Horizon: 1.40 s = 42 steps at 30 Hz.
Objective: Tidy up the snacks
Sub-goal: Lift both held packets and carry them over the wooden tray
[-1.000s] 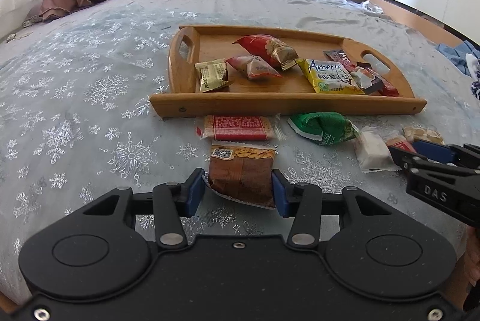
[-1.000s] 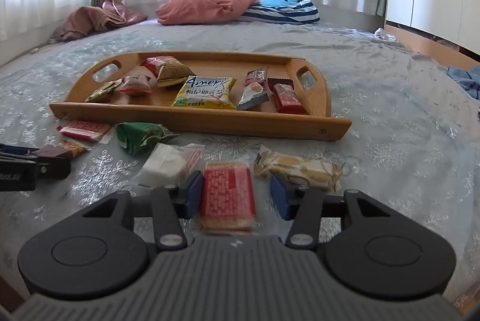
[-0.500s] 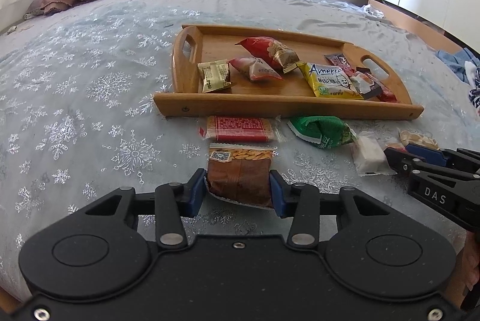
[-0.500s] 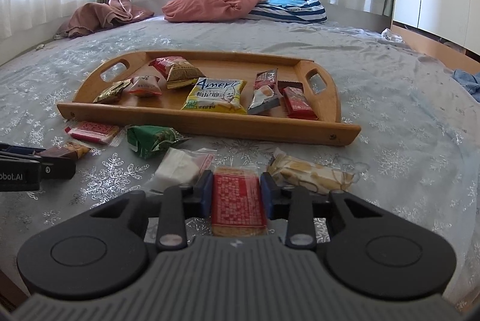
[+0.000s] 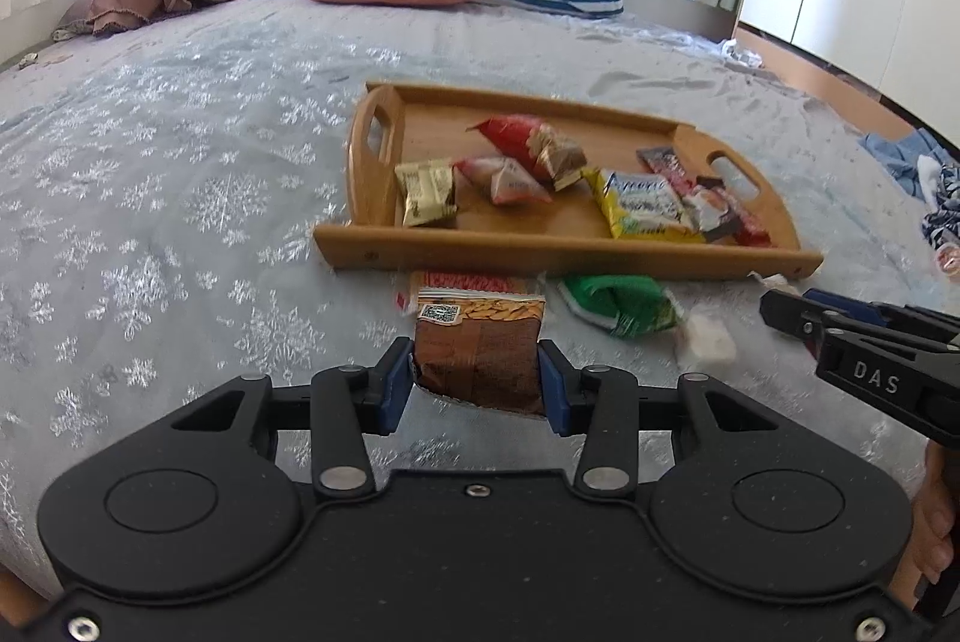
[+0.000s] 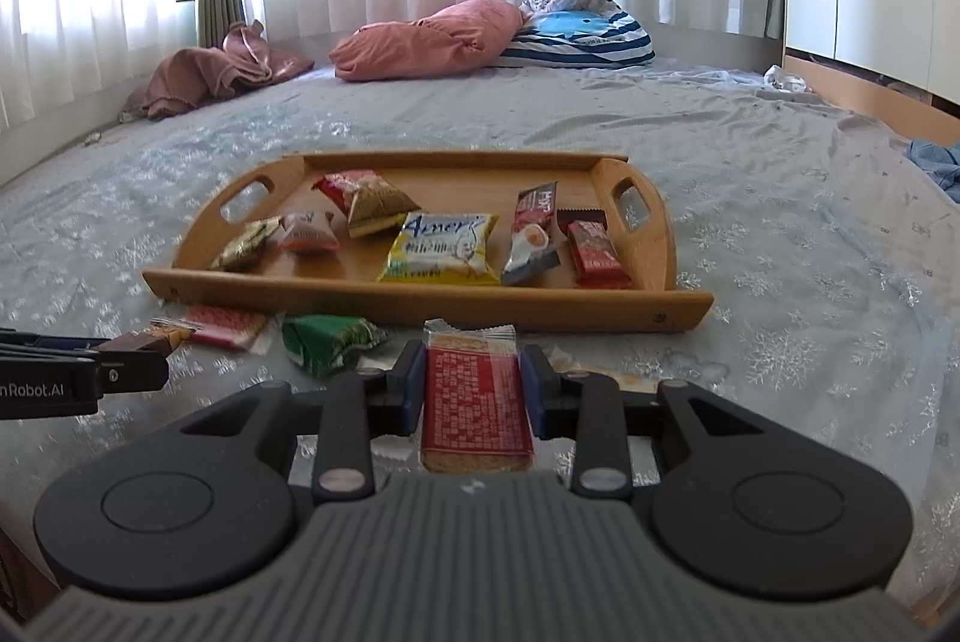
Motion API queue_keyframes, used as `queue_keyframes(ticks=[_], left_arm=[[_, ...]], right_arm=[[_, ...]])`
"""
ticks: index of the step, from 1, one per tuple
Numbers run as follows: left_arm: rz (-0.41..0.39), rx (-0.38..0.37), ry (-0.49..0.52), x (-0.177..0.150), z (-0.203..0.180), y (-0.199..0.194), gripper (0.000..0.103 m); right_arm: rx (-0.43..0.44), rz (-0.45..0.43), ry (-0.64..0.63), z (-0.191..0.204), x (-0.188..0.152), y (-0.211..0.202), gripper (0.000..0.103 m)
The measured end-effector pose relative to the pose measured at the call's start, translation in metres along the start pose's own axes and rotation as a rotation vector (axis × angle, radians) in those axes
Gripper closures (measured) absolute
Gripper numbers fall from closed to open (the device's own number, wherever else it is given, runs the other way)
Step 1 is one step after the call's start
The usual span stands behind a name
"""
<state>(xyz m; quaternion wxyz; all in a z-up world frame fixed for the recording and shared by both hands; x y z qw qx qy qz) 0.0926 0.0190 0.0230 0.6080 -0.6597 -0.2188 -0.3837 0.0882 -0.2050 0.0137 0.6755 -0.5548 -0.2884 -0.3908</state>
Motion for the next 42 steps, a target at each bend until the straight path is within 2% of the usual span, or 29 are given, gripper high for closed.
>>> queue_keyframes(ticks=[9,15,28,42], left_arm=[[-0.047,-0.027,-0.014,0.023,-0.001,-0.013,0.062],[-0.069,-0.016,-0.019,0.038,0.002,-0.011,0.062],[-0.079,0.004,-0.071,0.069,0.015,0.014,0.062],[-0.081,0.019,-0.063,0.097,0.019,0.047,0.062]], right_arm=[[0.022,-0.032,0.021,0.002,0.021,-0.004,0.065],[0.033,-0.045,0.032,0.002,0.038,0.0,0.065],[0.047,-0.021,0.063,-0.001,0.067,0.028,0.065],[0.036,0.021,0.071,-0.003,0.079,0.064,0.065]])
Point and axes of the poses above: each gripper's, at about its wrist camera, not at the fingertips, and y roughly the way its jaws point, z to its left, x to its top, the point moved 4 cm from there along y, roughly the way its jaws point, and after that the axes turned 11 degrees about y, right-handed, at the moved point
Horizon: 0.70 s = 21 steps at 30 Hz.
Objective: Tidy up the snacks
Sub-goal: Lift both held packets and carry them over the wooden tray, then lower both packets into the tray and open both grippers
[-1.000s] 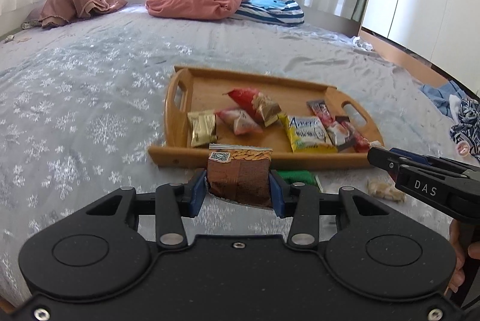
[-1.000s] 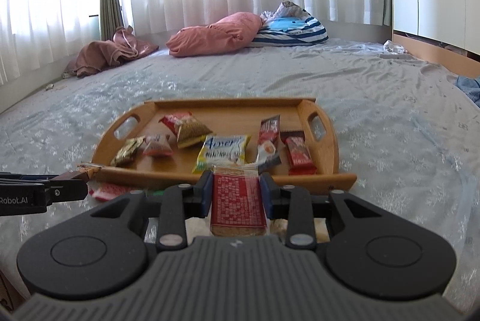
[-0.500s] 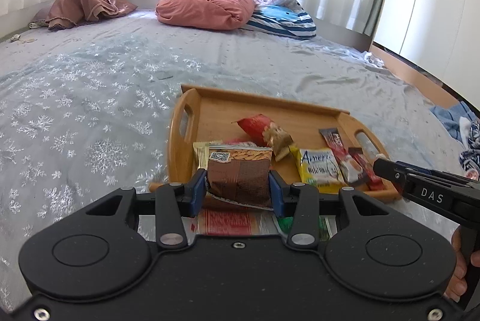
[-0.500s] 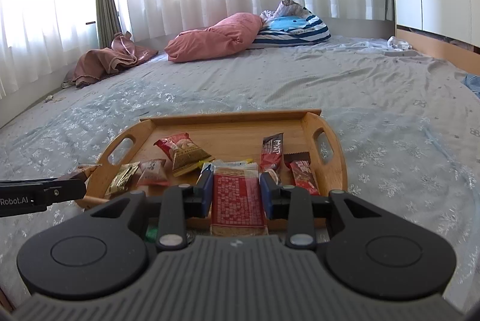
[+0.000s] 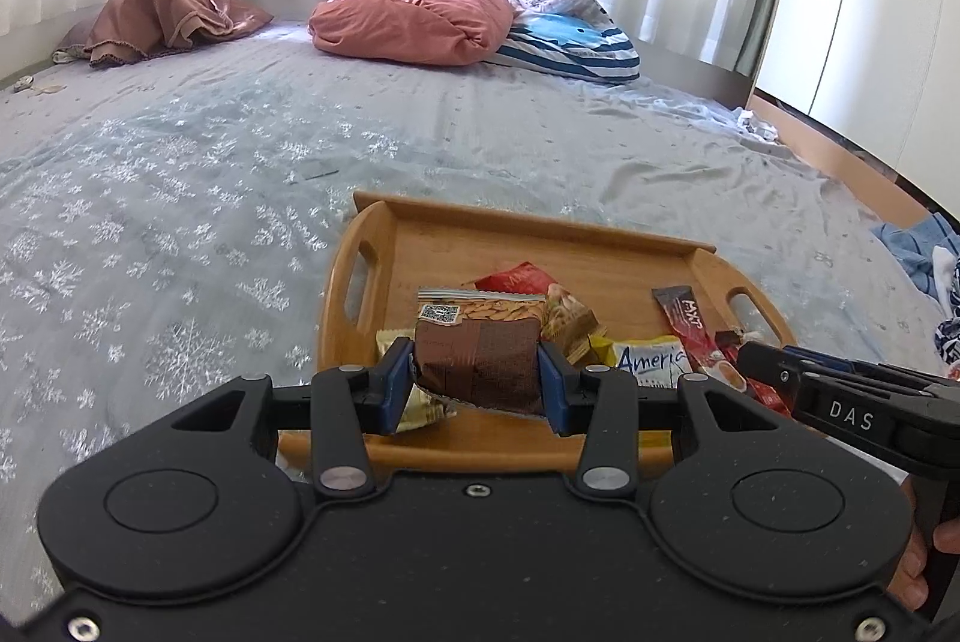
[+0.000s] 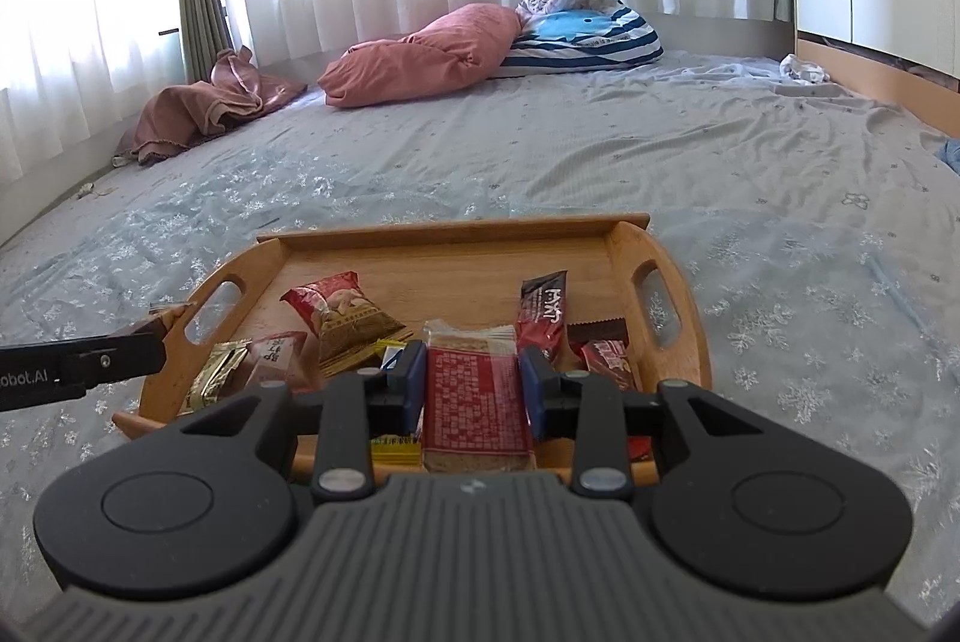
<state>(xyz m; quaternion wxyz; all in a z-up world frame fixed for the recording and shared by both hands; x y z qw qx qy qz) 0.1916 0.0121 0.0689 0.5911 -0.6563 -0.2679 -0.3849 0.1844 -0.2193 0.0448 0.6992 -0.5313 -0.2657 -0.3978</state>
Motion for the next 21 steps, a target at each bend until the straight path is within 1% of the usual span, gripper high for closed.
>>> queue_keyframes(ticks=[4,8,15,21], left_arm=[[0.011,0.014,0.015,0.003,-0.002,0.013,0.062],[0.021,0.014,0.023,0.006,-0.004,0.026,0.062],[0.046,0.011,0.016,0.009,-0.006,0.049,0.062],[0.088,-0.01,-0.023,0.01,0.0,0.07,0.062]], right_arm=[[0.004,0.011,0.01,0.0,0.004,0.009,0.065],[-0.004,0.016,-0.01,0.002,0.009,0.019,0.065],[-0.016,0.037,-0.023,0.002,0.014,0.038,0.065],[0.009,0.054,-0.024,0.0,0.026,0.05,0.065]])
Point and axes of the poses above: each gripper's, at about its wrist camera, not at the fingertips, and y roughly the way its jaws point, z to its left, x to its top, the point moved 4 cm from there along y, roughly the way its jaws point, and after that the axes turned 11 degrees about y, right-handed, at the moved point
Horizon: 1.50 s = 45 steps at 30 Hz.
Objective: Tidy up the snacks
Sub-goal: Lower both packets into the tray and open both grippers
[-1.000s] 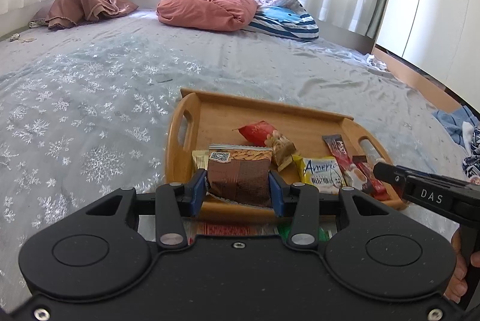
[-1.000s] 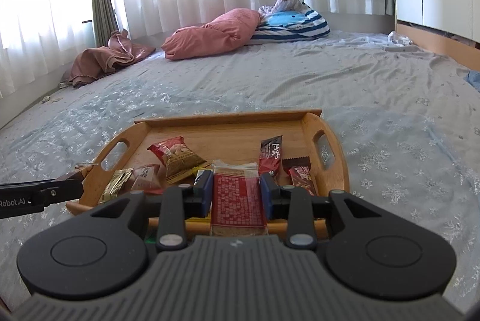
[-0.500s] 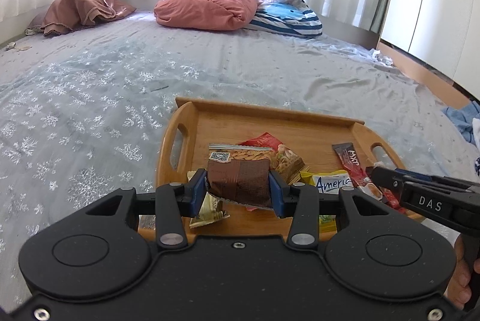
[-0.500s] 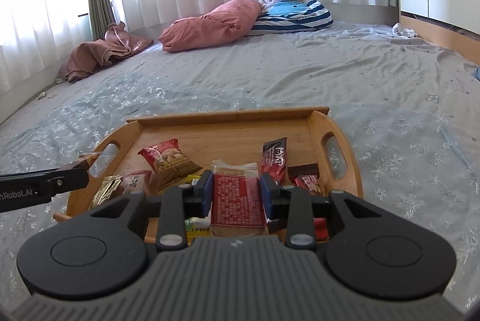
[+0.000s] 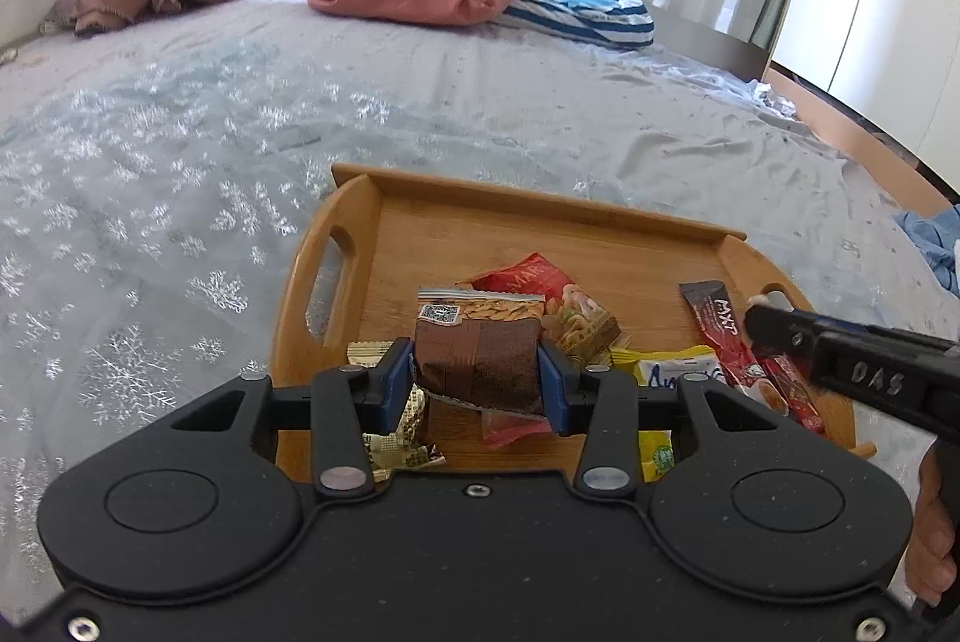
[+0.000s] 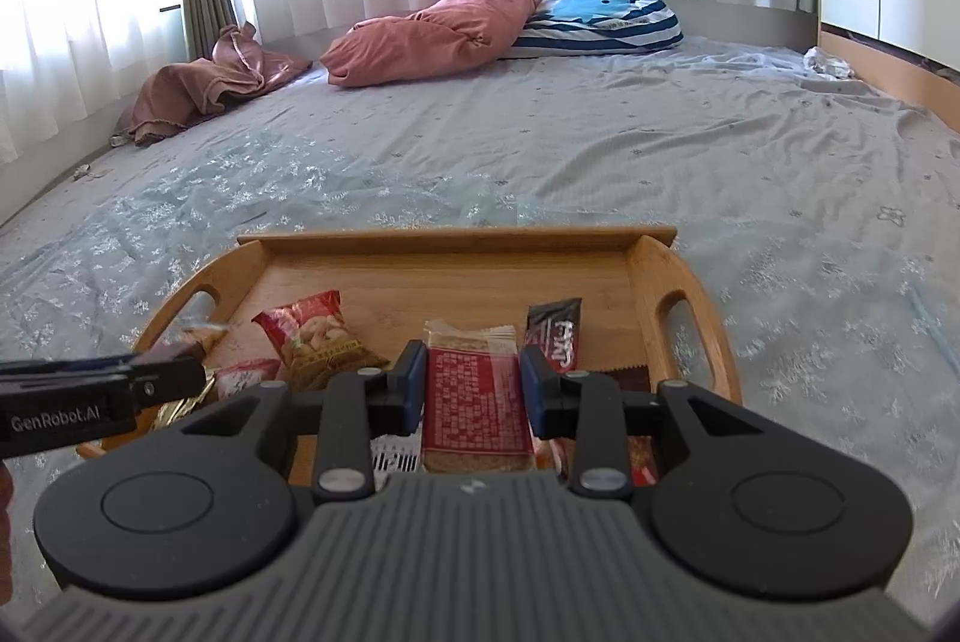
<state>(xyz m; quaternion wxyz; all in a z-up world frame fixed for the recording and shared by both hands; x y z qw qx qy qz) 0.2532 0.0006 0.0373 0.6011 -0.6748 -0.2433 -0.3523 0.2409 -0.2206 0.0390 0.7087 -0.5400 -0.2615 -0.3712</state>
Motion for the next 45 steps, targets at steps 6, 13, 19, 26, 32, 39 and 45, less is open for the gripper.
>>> queue_keyframes(ticks=[6,13,19,26,32,39,45], left_arm=[[0.021,0.013,-0.017,0.004,0.008,0.013,0.062],[0.038,0.02,-0.029,0.003,0.01,0.024,0.062],[0.014,0.036,-0.057,0.023,0.016,0.036,0.062],[0.004,0.07,-0.079,0.041,0.025,0.061,0.062],[0.031,0.087,-0.061,0.033,0.025,0.078,0.062],[0.041,0.092,-0.051,0.028,0.025,0.086,0.062],[0.049,0.097,-0.043,0.025,0.025,0.088,0.062]], right_arm=[[0.007,0.018,0.045,-0.009,0.014,0.01,0.065],[0.002,0.076,0.093,-0.021,0.013,0.028,0.065],[-0.004,0.08,0.057,-0.012,0.017,0.043,0.065],[0.002,0.105,0.105,-0.006,0.028,0.077,0.065],[-0.003,0.126,0.13,-0.004,0.025,0.099,0.065],[-0.009,0.128,0.119,0.001,0.019,0.11,0.065],[-0.022,0.118,0.118,0.001,0.017,0.113,0.065]])
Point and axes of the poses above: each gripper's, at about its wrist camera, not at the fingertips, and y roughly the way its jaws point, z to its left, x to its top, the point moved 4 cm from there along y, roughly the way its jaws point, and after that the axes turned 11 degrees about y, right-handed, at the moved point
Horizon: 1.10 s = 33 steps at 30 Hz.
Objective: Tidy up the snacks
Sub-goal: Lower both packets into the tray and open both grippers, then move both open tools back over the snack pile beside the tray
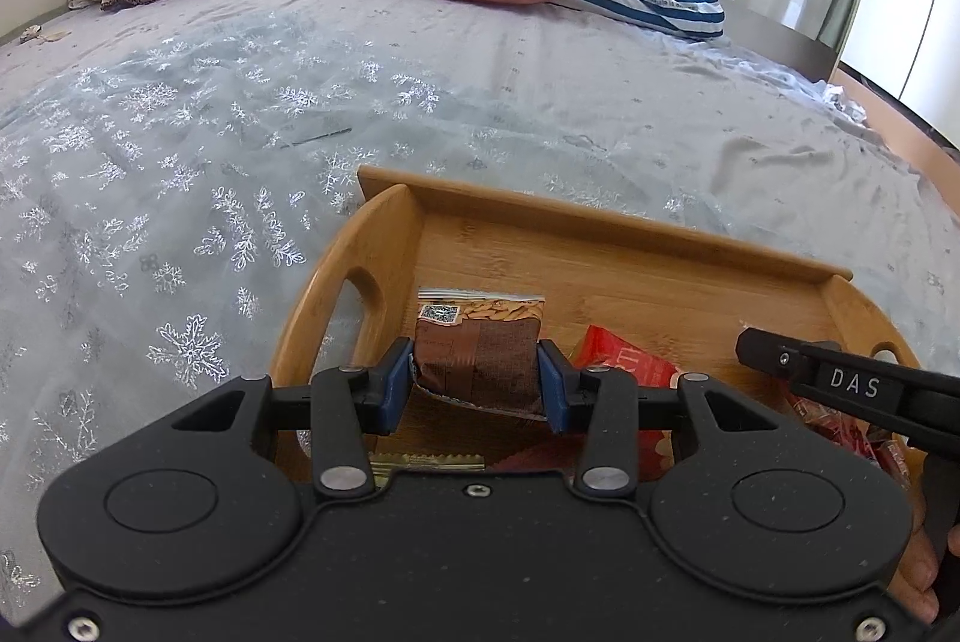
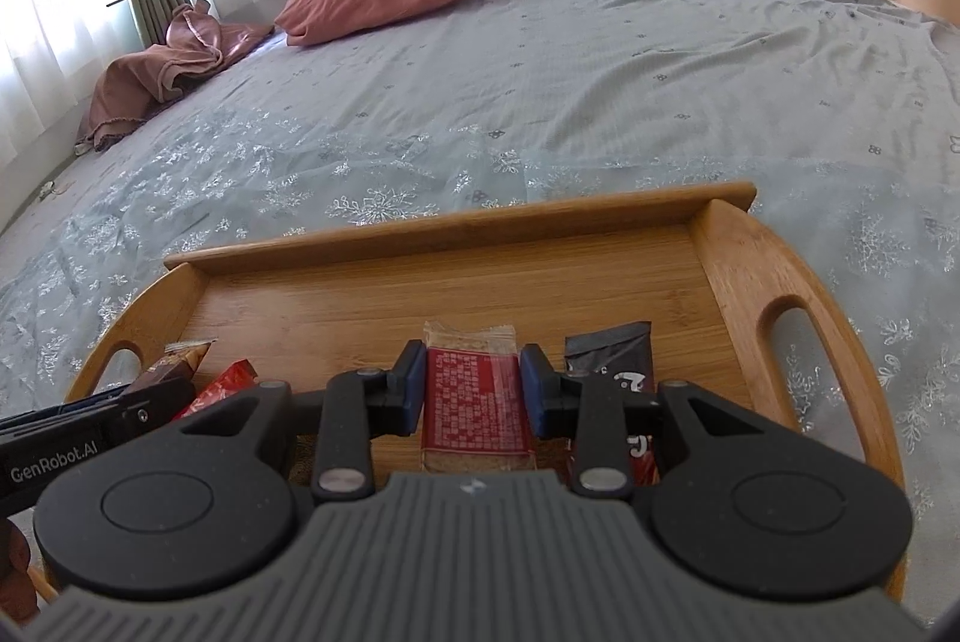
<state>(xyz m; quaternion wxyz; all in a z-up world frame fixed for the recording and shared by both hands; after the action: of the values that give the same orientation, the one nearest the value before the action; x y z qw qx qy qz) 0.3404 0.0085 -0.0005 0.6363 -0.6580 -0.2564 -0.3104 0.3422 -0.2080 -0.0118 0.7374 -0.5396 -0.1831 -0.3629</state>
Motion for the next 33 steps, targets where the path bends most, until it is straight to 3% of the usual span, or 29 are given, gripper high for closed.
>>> queue_keyframes(ticks=[12,19,22,26,33], left_arm=[[0.006,0.021,0.048,-0.004,-0.007,0.001,0.06],[0.01,0.021,0.033,-0.004,-0.002,-0.002,0.058],[-0.007,0.022,0.045,-0.003,-0.002,-0.008,0.052],[-0.022,0.006,0.062,-0.002,-0.003,-0.019,0.036],[-0.031,-0.026,0.092,-0.005,-0.006,-0.047,0.023]], right_arm=[[-0.006,-0.01,-0.013,0.001,-0.001,0.0,0.064],[-0.005,-0.011,-0.023,0.001,-0.002,-0.001,0.056],[0.001,-0.018,-0.015,0.0,-0.003,-0.005,0.045],[0.016,-0.028,-0.018,0.001,-0.003,-0.014,0.043],[0.038,-0.049,-0.07,0.002,-0.01,-0.039,0.034]])
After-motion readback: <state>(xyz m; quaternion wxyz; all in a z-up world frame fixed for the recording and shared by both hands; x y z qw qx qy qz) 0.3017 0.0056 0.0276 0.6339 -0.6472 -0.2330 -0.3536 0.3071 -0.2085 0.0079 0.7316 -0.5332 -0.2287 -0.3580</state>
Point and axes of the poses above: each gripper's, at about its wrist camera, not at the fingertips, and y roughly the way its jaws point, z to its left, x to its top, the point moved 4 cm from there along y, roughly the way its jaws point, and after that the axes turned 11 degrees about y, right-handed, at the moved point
